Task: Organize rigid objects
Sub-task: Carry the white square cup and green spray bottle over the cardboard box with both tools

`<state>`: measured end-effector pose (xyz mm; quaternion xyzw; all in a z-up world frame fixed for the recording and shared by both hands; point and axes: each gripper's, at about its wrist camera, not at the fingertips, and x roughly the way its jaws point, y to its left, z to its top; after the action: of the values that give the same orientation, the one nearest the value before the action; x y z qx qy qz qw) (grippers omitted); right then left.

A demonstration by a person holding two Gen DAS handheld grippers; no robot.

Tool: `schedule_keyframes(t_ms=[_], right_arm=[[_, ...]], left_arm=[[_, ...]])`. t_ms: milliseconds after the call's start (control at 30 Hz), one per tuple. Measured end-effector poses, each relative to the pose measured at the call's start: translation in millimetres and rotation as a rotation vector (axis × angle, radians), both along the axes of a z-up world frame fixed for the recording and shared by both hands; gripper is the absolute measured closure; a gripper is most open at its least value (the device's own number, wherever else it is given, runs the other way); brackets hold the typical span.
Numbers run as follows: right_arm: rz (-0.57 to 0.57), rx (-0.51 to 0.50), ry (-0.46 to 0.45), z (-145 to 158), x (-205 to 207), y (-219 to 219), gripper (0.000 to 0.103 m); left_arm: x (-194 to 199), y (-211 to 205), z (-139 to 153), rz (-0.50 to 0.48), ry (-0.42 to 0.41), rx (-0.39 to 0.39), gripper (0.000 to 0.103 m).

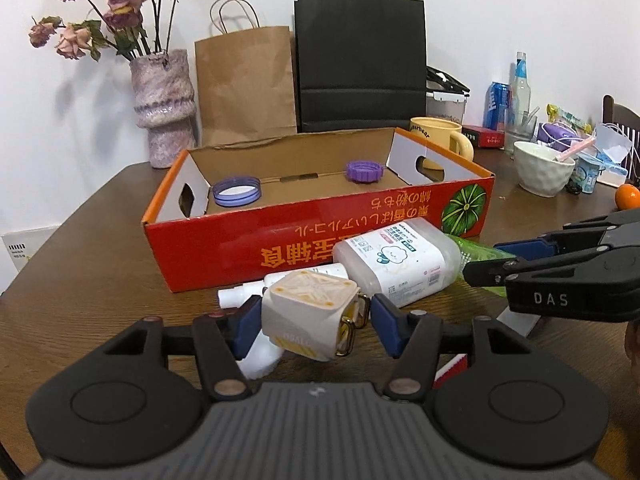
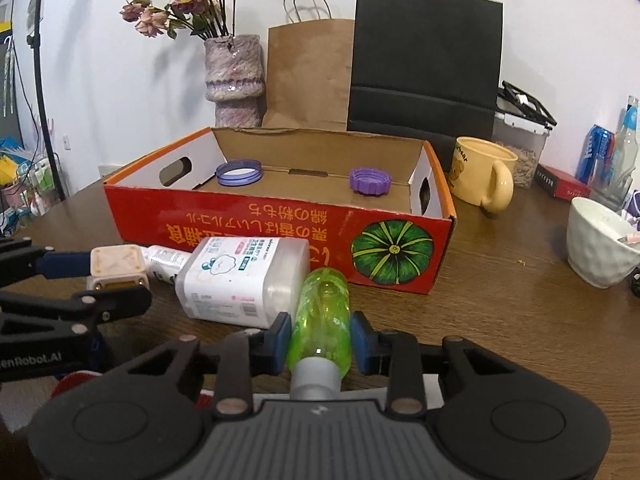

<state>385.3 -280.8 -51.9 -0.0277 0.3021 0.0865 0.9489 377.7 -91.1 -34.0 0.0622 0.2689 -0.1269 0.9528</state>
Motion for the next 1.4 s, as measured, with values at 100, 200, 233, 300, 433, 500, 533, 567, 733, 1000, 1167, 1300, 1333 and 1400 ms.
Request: schedule_keyframes(t_ms=[100,200,233,300,433,500,533,567,733,1000,1167,1300,1333,1400], right_arm=[[0.000,0.000,-0.020,7.8,-7.7,-1.9,0.073],[-0.002,-0.003,-0.045,15.8,-19.1,-2.9,0.073],[-0.001,-0.001,-0.053,18.5,-22.8,-3.6,0.073],[0.001,0.003,-0.082,25.0,-34.3,-3.9,0.073],[0.006,0.009,-0.136,37.8,-57.1,-2.2,0.073],[0.006,0.010,-0.151,42.3,-68.1,-1.0,0.073],[0.007,0.013,-0.160,44.3,-73.1,-0.3,0.073],[0.011,0.020,-0.176,46.3,-79.0,0.3,0.073],[0.010,0.031,-0.252,59.7,-107.0,5.2,0.073],[0.005,0.045,-0.350,83.2,-151.5,10.5,0.073],[0.006,0.056,-0.410,92.7,-185.8,16.1,0.073],[0.000,0.074,-0.444,98.4,-206.9,17.3,0.073],[-0.002,0.075,-0.450,99.4,-210.9,17.4,0.073],[-0.005,0.080,-0.465,101.5,-219.2,17.5,0.073]], left_arm=[[-8.1,3.5,4.8,0.008,-0.014,-0.006,0.043],[-19.0,7.9,12.8,0.024,-0.035,-0.025,0.043],[-23.5,10.0,16.0,0.030,-0.046,-0.034,0.043],[-32.8,12.6,21.8,0.041,-0.066,-0.045,0.043],[-52.4,18.2,32.9,0.058,-0.096,-0.061,0.043],[-61.8,20.7,37.3,0.063,-0.107,-0.069,0.043],[-67.0,22.6,39.8,0.069,-0.114,-0.073,0.043],[-71.8,23.9,41.9,0.075,-0.121,-0.077,0.043],[-95.4,34.9,53.5,0.126,-0.170,-0.101,0.043],[-135.7,54.0,76.9,0.217,-0.271,-0.124,0.043],[-161.4,64.4,87.8,0.254,-0.323,-0.149,0.043],[-181.5,65.3,94.0,0.262,-0.360,-0.145,0.043],[-186.0,65.2,95.3,0.261,-0.368,-0.143,0.043],[-193.7,65.4,97.3,0.256,-0.378,-0.148,0.043]])
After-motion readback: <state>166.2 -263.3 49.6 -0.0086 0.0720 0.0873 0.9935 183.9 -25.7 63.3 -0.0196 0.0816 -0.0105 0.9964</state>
